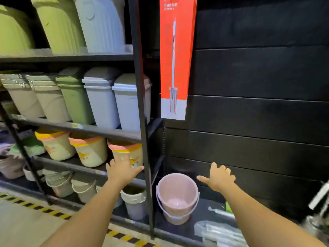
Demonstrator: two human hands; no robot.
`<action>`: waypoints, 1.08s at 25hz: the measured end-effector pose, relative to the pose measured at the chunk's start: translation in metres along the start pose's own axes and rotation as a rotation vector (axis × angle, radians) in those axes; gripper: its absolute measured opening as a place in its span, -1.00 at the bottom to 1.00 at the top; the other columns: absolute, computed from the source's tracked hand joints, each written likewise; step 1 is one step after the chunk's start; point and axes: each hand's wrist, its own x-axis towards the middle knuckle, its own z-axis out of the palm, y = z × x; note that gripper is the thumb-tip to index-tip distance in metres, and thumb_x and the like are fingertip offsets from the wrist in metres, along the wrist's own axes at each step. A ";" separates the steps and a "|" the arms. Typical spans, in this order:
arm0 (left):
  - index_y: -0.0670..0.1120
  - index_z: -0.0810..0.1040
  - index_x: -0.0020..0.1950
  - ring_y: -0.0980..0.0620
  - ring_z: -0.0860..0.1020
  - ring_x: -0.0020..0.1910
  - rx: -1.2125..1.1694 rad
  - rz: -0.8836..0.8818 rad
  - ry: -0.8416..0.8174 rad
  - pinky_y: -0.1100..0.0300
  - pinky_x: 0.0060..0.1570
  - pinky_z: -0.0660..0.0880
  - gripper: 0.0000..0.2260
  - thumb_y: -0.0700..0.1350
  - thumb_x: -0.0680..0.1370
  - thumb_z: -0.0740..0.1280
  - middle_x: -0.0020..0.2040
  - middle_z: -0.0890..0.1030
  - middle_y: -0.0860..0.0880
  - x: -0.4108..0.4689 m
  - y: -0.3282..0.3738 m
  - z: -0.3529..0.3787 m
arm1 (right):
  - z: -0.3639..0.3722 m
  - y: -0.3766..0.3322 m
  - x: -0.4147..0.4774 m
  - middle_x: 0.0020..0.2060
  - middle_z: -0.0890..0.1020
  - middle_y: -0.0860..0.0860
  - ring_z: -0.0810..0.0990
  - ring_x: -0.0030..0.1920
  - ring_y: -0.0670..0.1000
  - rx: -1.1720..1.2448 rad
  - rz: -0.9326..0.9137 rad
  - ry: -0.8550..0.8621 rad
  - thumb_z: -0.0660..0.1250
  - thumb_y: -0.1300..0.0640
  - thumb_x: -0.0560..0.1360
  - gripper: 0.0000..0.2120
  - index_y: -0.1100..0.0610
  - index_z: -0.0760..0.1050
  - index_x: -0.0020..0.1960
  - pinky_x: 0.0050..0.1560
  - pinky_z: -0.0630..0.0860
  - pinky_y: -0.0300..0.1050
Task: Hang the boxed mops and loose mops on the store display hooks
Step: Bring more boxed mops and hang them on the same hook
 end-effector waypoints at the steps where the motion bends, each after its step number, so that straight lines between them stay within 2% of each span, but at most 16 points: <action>1: -0.04 0.26 0.49 -0.26 0.34 0.39 0.003 -0.016 -0.057 -0.11 0.36 0.29 -0.25 0.40 0.46 0.23 0.43 0.38 -0.21 -0.011 -0.007 0.025 | 0.024 0.004 -0.006 0.35 0.36 0.19 0.32 0.36 0.23 0.006 0.004 -0.050 0.21 -0.45 0.40 -0.12 0.10 0.13 0.48 0.26 0.35 0.19; 4: -0.06 0.22 0.52 -0.22 0.36 0.40 0.017 -0.042 -0.221 -0.09 0.35 0.32 -0.24 0.41 0.49 0.18 0.43 0.39 -0.18 -0.045 -0.030 0.100 | 0.098 0.016 -0.026 0.36 0.36 0.20 0.33 0.37 0.24 0.013 0.013 -0.208 0.22 -0.43 0.40 -0.15 0.08 0.15 0.48 0.27 0.37 0.17; 8: -0.01 0.23 0.53 -0.15 0.36 0.41 0.072 -0.073 -0.326 -0.01 0.35 0.32 -0.26 0.41 0.49 0.16 0.44 0.40 -0.13 -0.096 -0.055 0.183 | 0.179 0.031 -0.056 0.38 0.38 0.18 0.36 0.36 0.24 -0.041 -0.015 -0.411 0.19 -0.42 0.43 -0.20 0.09 0.21 0.46 0.31 0.39 0.13; 12: 0.00 0.19 0.55 -0.18 0.25 0.49 0.083 -0.133 -0.423 -0.05 0.44 0.18 -0.26 0.41 0.50 0.14 0.52 0.27 -0.16 -0.139 -0.075 0.236 | 0.222 0.034 -0.065 0.45 0.28 0.20 0.27 0.43 0.25 -0.066 -0.030 -0.503 0.18 -0.39 0.47 -0.16 0.14 0.11 0.51 0.34 0.35 0.16; 14: 0.00 0.16 0.56 -0.19 0.19 0.51 0.095 -0.180 -0.479 -0.06 0.47 0.14 -0.25 0.41 0.50 0.14 0.54 0.22 -0.18 -0.155 -0.085 0.252 | 0.235 0.029 -0.064 0.48 0.22 0.21 0.20 0.46 0.27 -0.078 -0.057 -0.535 0.20 -0.36 0.49 -0.18 0.14 0.09 0.52 0.36 0.31 0.18; 18: -0.01 0.14 0.57 -0.21 0.17 0.52 0.071 -0.333 -0.542 -0.08 0.48 0.10 -0.25 0.40 0.51 0.14 0.55 0.19 -0.20 -0.173 -0.110 0.274 | 0.262 0.004 -0.046 0.43 0.28 0.20 0.26 0.42 0.26 -0.173 -0.184 -0.600 0.20 -0.35 0.49 -0.25 0.15 0.17 0.45 0.33 0.34 0.20; 22: 0.00 0.13 0.57 -0.20 0.16 0.53 0.019 -0.508 -0.533 -0.08 0.49 0.08 -0.25 0.40 0.52 0.13 0.56 0.18 -0.19 -0.174 -0.128 0.275 | 0.280 -0.041 -0.022 0.42 0.32 0.21 0.29 0.41 0.25 -0.231 -0.322 -0.694 0.19 -0.32 0.51 -0.23 0.17 0.12 0.50 0.31 0.38 0.12; 27: -0.03 0.18 0.55 -0.20 0.22 0.50 -0.091 -0.810 -0.477 -0.08 0.47 0.16 -0.26 0.38 0.51 0.16 0.52 0.26 -0.19 -0.206 -0.144 0.272 | 0.303 -0.106 -0.023 0.41 0.33 0.19 0.32 0.39 0.23 -0.382 -0.573 -0.824 0.20 -0.31 0.52 -0.21 0.17 0.07 0.52 0.32 0.37 0.11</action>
